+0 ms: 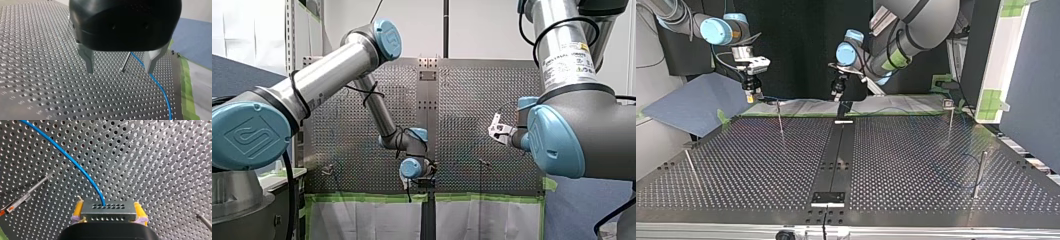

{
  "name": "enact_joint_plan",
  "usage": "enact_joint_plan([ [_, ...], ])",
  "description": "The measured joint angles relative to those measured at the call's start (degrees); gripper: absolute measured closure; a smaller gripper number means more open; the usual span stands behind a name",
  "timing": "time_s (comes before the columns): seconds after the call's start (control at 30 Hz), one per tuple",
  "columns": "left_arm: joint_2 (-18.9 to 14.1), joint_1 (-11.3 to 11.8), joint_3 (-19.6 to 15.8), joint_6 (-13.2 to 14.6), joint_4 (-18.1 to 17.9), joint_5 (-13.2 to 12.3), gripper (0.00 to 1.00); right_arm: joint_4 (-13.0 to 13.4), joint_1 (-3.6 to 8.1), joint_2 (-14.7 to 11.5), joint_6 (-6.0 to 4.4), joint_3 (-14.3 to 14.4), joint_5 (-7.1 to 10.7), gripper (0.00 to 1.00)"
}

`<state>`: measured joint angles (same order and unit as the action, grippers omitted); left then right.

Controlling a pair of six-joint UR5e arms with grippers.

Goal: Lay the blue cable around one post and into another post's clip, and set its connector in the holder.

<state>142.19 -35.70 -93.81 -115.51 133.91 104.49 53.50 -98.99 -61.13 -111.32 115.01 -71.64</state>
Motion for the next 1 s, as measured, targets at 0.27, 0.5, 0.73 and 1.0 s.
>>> enact_joint_plan([
  [0.27,4.1,0.3,4.1,-0.6,-0.1,-0.6,0.02,0.0,-0.29,0.0,0.08,0.0,0.00,1.00],
  [0.5,7.7,0.6,5.4,-1.0,-0.1,-0.8,0.02,0.1,-0.52,0.0,0.26,0.0,0.00,1.00],
  [0.73,11.6,0.8,6.1,-1.8,-0.6,-0.9,0.02,0.2,-0.83,0.0,0.36,0.0,-0.09,1.00],
  [1.0,13.2,0.8,8.4,-3.2,-0.7,-0.9,0.02,0.3,-0.97,0.0,0.38,0.0,-0.17,1.00],
])
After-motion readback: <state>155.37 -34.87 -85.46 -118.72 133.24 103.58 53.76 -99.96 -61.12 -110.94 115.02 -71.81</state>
